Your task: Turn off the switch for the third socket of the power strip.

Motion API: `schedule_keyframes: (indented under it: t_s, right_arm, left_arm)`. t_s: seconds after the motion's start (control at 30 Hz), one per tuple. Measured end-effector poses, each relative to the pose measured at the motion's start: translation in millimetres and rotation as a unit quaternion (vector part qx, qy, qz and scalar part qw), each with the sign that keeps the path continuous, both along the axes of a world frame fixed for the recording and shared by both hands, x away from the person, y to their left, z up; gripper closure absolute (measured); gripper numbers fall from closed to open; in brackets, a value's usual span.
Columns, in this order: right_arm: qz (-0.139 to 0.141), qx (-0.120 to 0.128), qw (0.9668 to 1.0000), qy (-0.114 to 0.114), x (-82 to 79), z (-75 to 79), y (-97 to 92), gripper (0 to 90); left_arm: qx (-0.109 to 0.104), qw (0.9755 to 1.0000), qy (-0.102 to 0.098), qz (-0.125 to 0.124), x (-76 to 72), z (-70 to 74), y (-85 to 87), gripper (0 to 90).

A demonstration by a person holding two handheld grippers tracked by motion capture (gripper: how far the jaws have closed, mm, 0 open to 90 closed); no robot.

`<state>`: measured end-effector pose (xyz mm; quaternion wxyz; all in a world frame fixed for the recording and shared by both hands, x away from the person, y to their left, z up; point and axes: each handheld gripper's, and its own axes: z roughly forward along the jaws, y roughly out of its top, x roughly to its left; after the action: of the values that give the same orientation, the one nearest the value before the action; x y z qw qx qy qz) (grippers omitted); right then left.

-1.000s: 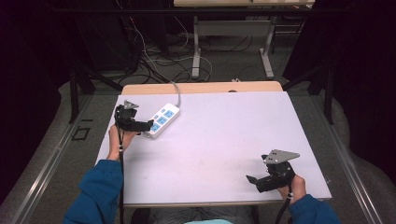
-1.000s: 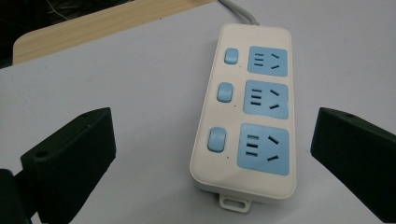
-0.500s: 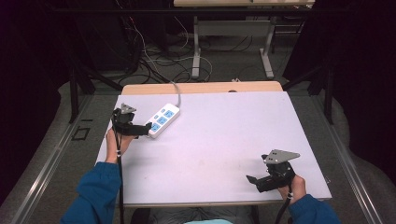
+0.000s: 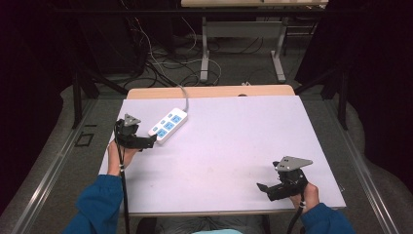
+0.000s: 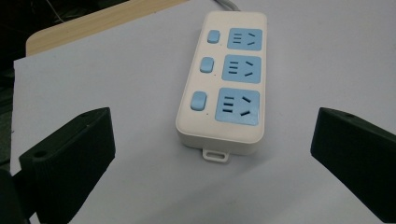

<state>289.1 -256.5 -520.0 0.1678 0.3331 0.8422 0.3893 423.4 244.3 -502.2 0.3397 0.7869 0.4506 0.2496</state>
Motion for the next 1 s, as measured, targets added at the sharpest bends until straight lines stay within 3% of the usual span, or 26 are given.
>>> schedule_keyframes:
  t_s: [1.0]
  right_arm:
    - [-0.002,-0.002,1.0000,0.000,0.0,0.0,0.2,4.3]
  left_arm:
    - [0.007,0.9996,-0.004,-0.027,-61.6,1.7,-0.1,0.0]
